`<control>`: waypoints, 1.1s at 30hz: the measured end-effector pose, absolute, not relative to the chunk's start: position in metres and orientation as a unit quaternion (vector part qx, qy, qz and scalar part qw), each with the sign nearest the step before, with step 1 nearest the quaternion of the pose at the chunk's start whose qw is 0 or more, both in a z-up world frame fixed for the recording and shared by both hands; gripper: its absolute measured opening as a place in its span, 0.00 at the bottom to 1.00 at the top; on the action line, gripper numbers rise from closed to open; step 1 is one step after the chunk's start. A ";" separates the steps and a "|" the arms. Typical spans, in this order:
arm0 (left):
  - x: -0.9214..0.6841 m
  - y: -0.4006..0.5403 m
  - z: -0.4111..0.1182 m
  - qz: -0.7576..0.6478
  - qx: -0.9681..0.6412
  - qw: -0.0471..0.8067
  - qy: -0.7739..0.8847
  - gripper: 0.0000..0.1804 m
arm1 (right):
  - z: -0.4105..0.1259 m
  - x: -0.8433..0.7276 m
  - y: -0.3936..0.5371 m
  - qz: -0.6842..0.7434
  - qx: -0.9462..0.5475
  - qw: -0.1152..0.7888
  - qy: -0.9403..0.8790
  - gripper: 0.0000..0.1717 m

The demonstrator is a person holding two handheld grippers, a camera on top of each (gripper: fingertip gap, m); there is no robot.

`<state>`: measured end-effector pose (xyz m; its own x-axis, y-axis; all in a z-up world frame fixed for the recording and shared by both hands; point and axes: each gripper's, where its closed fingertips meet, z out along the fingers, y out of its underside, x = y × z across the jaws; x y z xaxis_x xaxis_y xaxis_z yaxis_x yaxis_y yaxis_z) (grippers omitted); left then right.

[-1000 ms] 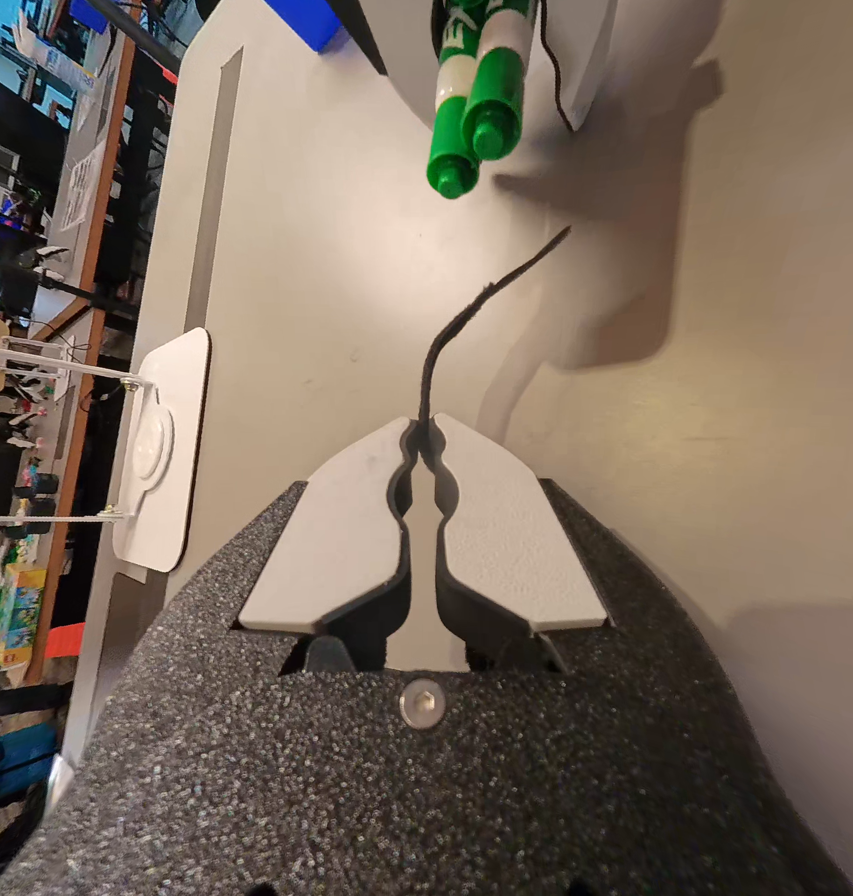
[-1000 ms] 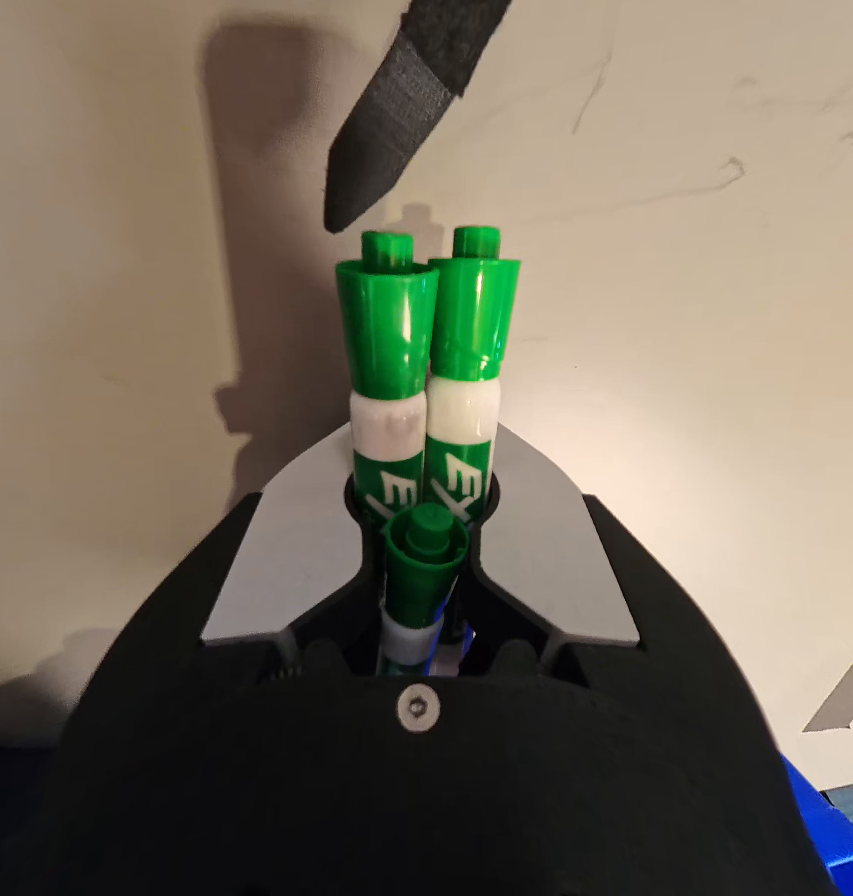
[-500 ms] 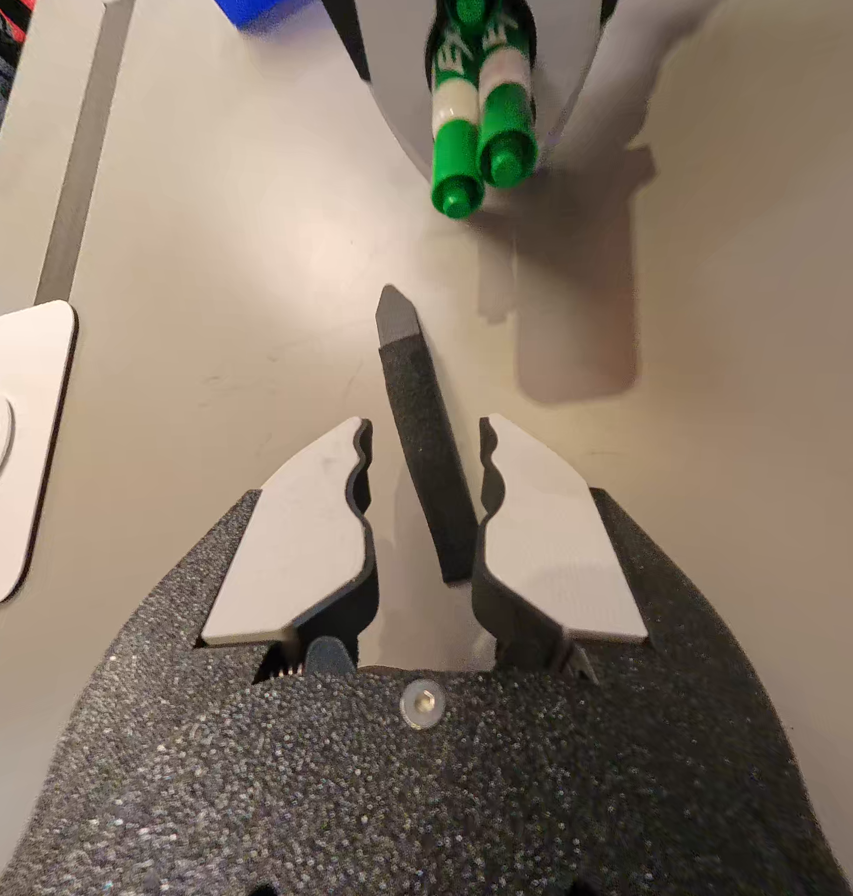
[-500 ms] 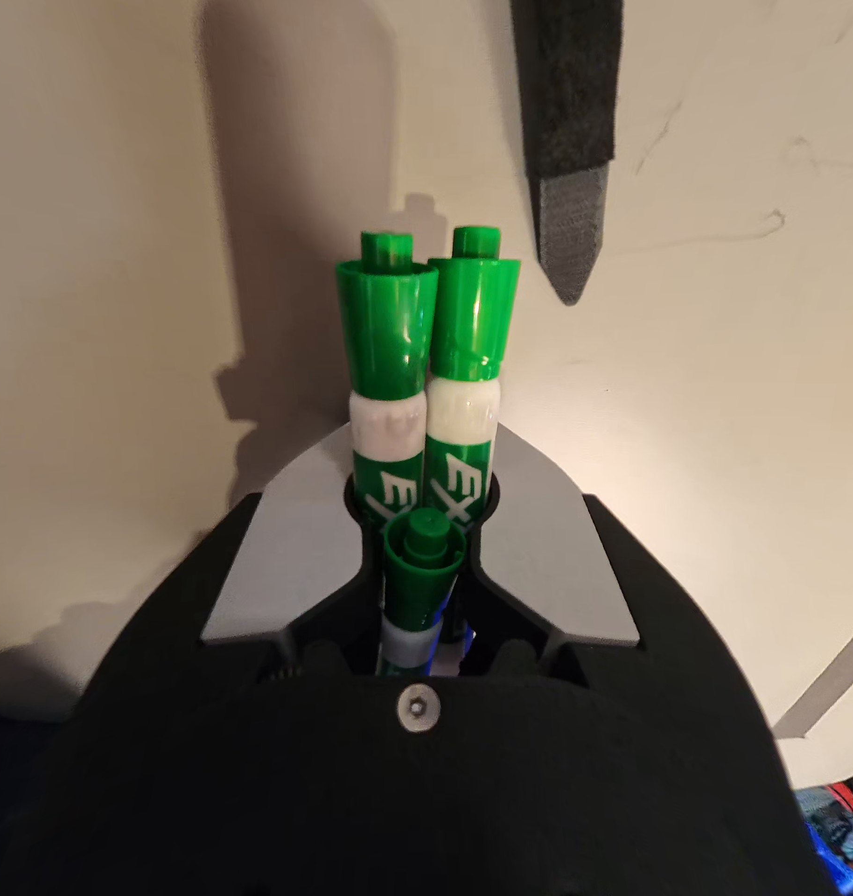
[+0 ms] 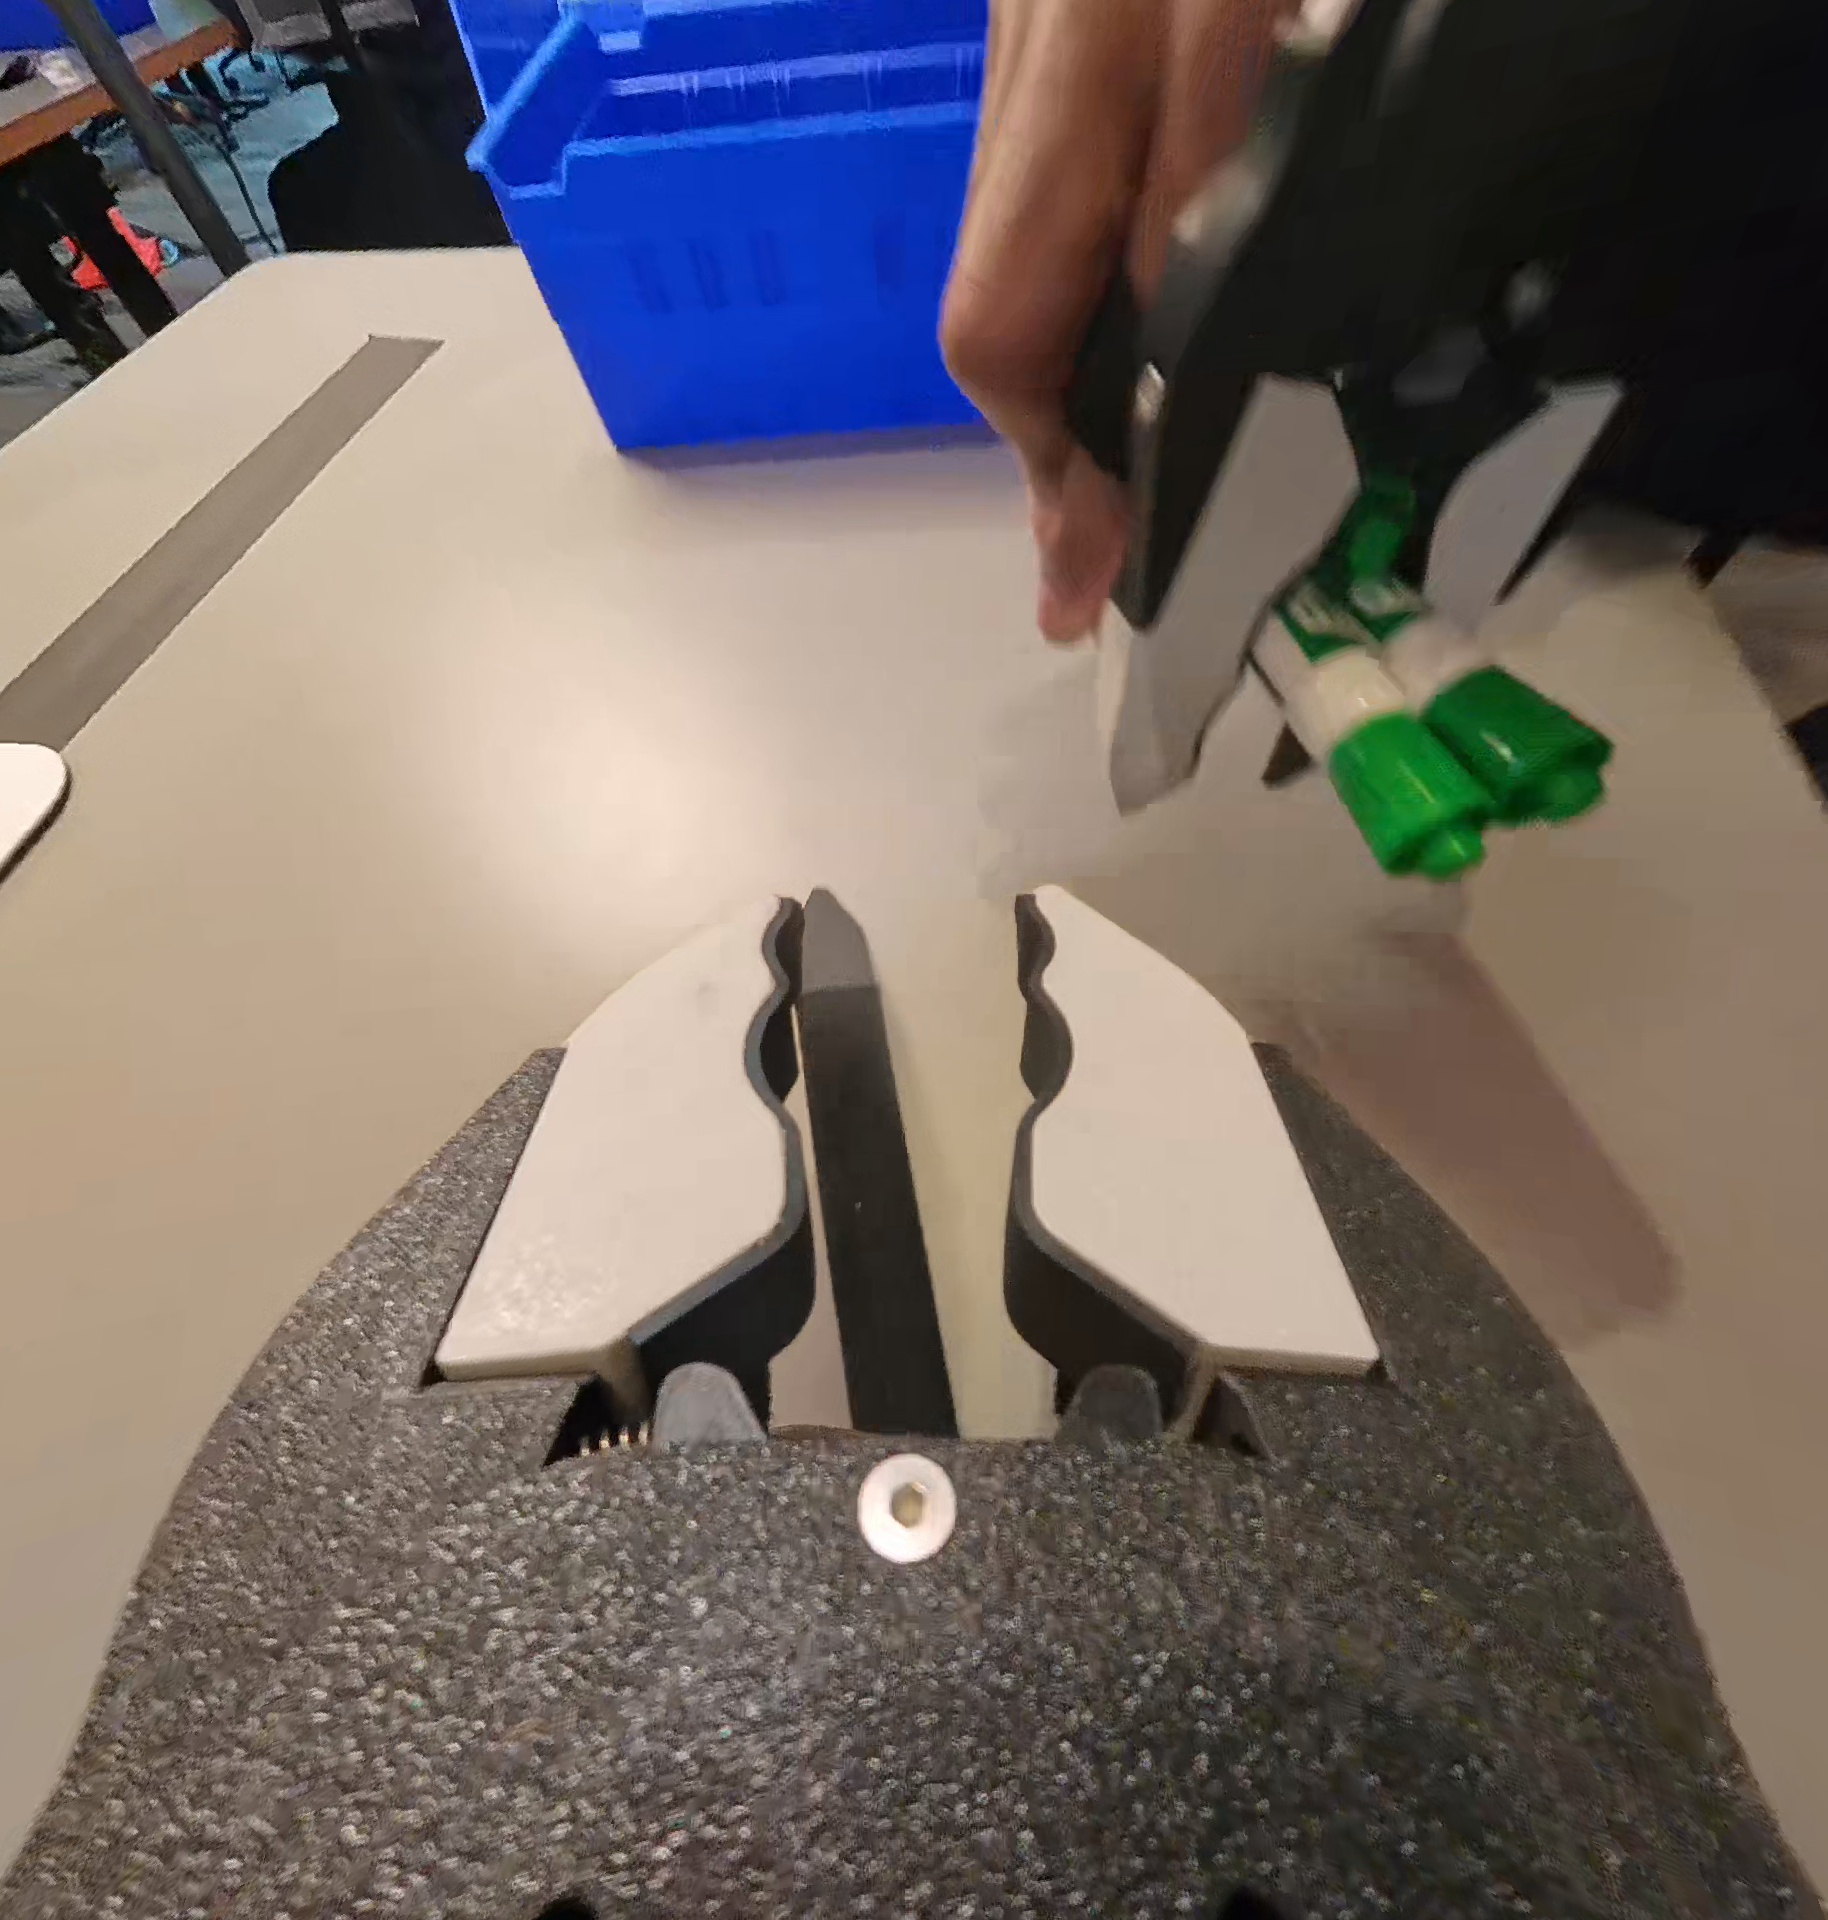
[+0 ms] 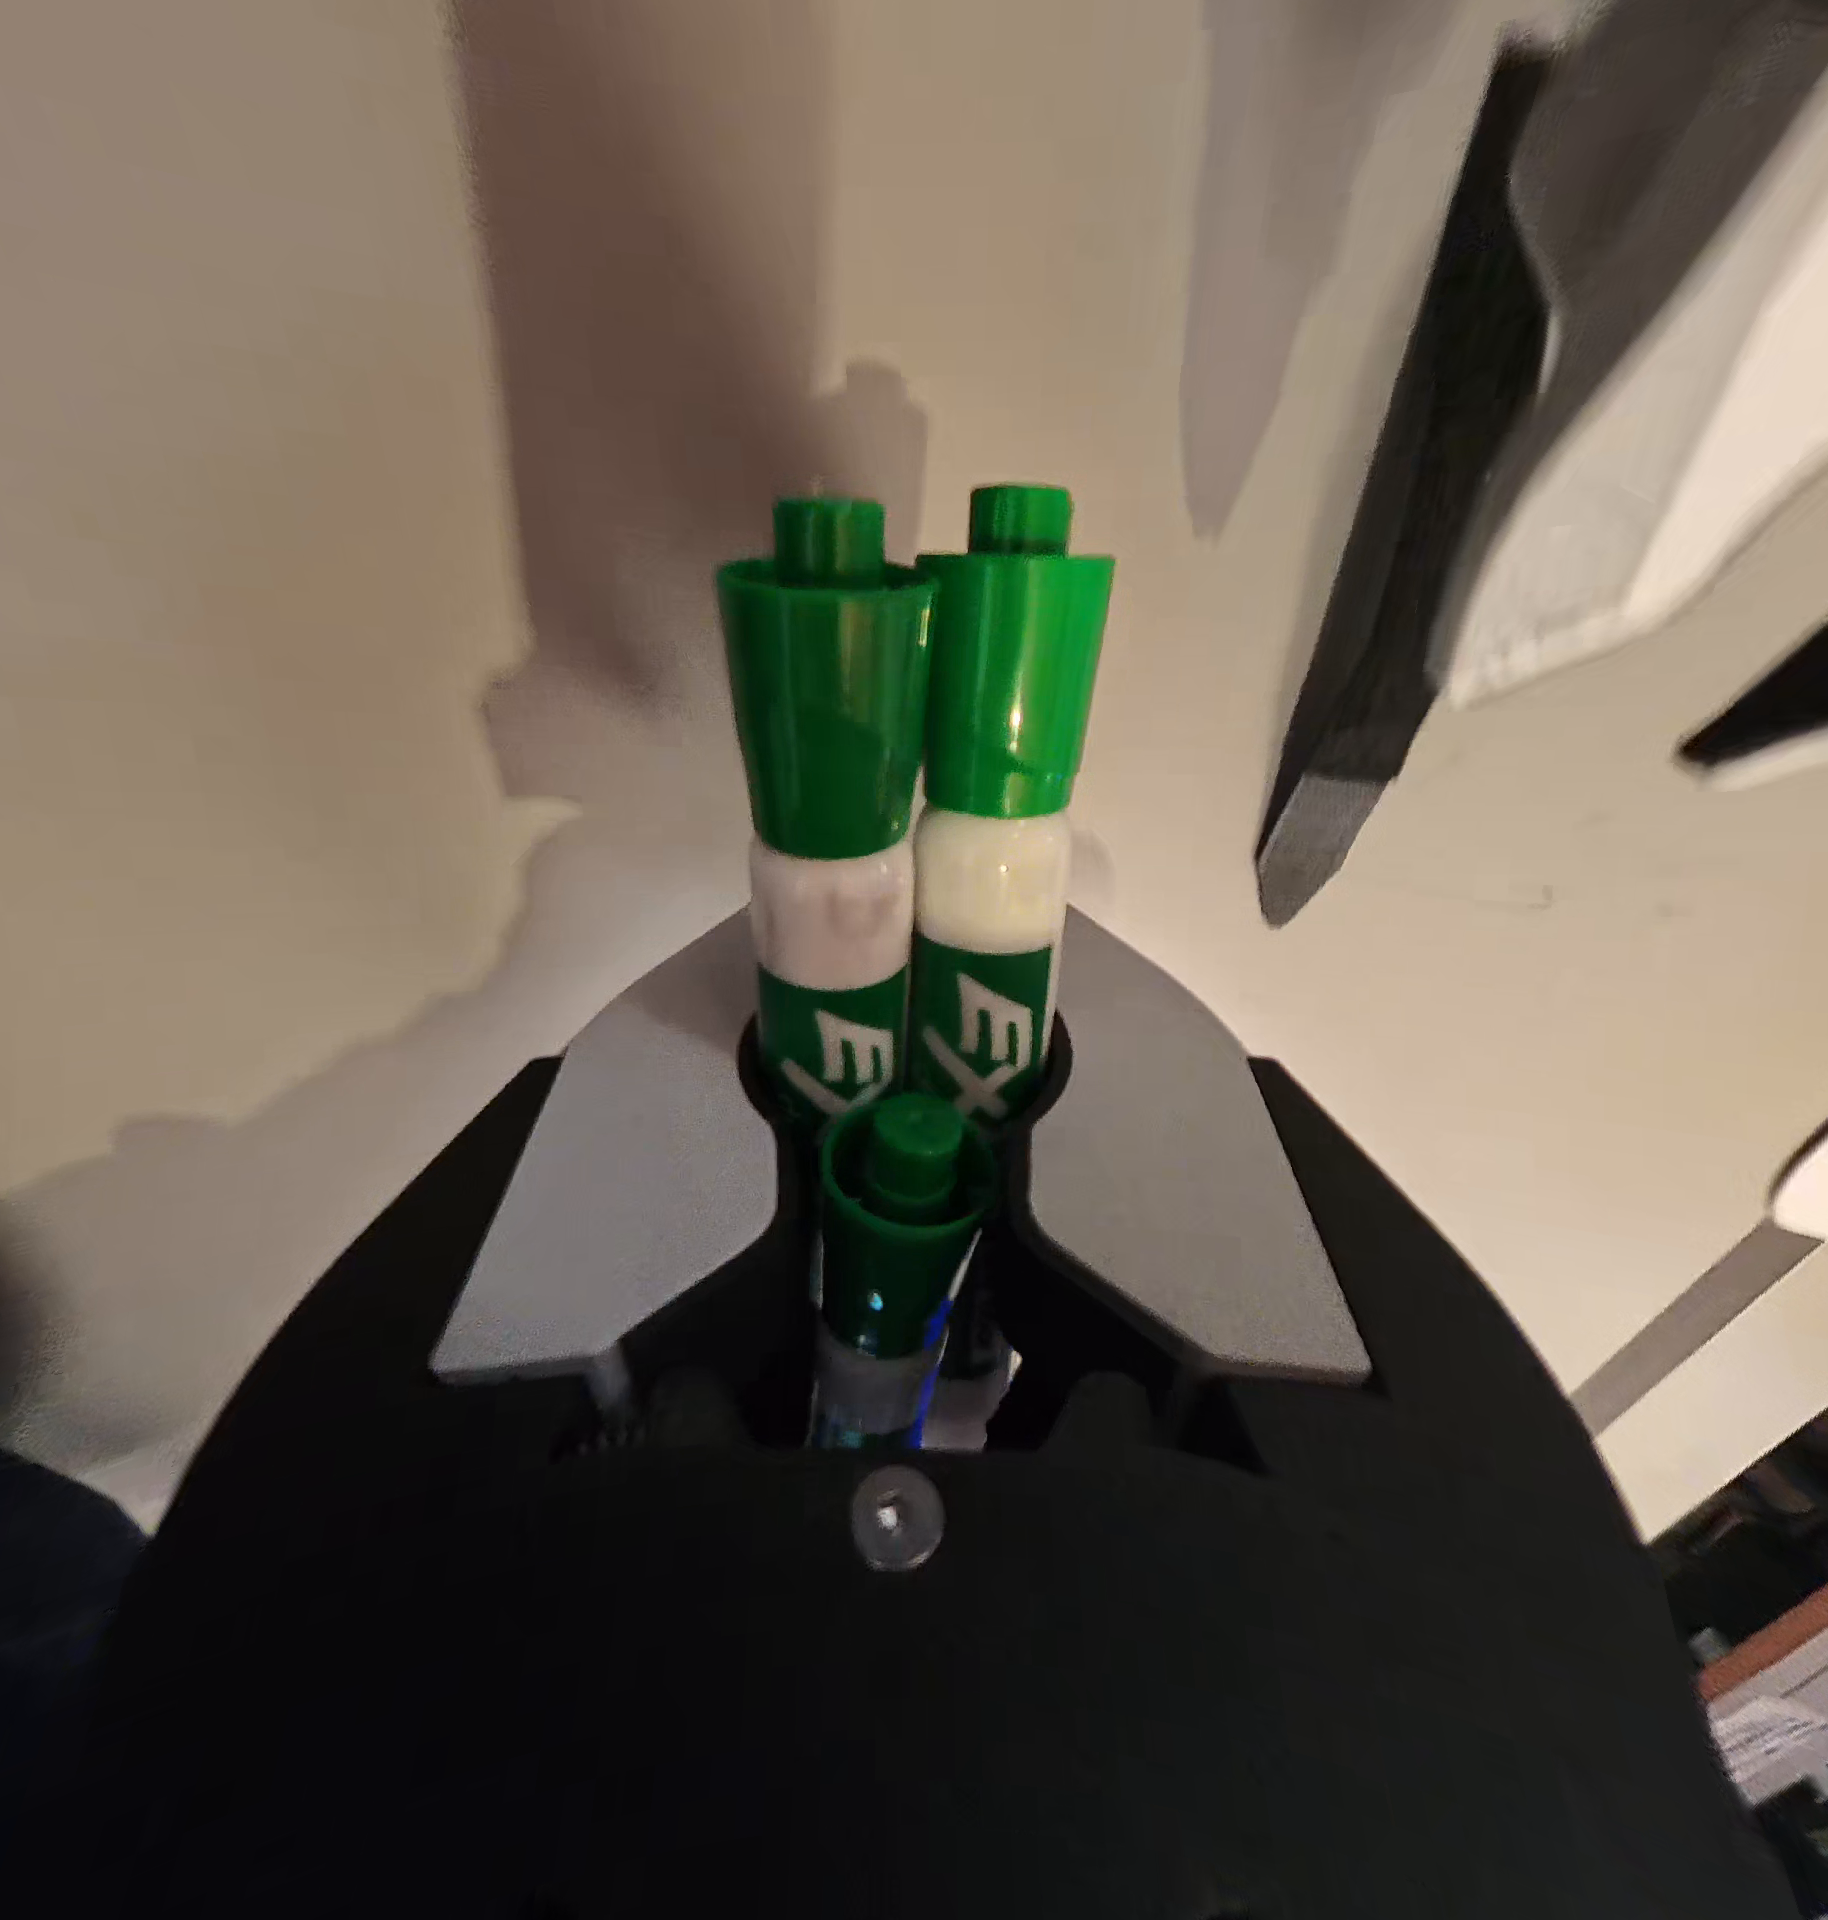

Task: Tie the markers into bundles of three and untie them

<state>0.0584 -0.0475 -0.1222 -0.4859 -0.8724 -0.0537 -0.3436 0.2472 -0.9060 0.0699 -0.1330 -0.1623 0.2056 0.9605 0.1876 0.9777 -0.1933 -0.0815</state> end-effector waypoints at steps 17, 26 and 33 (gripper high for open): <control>0.116 -0.068 -0.087 -0.599 -0.362 0.117 0.705 0.22 | -0.160 0.009 -0.121 -0.044 -0.632 0.108 -0.766 0.23; 0.127 -0.054 -0.099 -0.608 -0.348 0.104 0.707 0.23 | -0.166 0.015 -0.119 -0.089 -0.535 0.122 -0.831 0.24; 0.125 -0.052 -0.087 -0.672 -0.345 0.054 0.653 0.21 | -0.172 0.017 -0.124 -0.101 -0.488 0.124 -0.858 0.24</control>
